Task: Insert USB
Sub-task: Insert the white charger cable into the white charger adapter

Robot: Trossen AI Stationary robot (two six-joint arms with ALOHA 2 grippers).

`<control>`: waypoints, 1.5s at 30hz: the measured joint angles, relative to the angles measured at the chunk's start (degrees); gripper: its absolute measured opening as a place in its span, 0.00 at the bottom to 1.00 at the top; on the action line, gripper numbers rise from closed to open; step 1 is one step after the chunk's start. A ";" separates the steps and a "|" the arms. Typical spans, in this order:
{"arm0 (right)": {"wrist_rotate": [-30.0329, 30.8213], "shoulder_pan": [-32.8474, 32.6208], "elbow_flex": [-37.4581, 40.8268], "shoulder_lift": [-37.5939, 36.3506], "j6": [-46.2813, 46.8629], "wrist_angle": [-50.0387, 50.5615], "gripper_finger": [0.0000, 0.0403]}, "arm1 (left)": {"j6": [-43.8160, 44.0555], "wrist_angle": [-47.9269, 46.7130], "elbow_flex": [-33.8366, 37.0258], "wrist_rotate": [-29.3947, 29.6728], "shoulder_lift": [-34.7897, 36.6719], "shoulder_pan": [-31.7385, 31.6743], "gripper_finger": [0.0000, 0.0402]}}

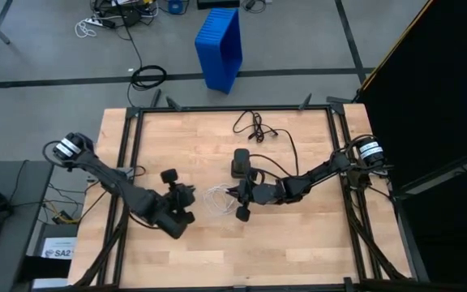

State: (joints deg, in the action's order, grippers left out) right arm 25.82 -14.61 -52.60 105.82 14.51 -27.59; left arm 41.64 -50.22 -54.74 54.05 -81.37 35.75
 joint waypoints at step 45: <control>-9.14 0.12 0.04 0.00 -2.72 -10.05 0.00 | -14.40 48.43 26.12 13.30 9.25 -13.16 0.32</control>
State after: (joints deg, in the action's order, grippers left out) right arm 16.69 -14.49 -52.56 105.82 11.79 -37.64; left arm 27.24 -1.79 -28.62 67.34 -72.12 22.59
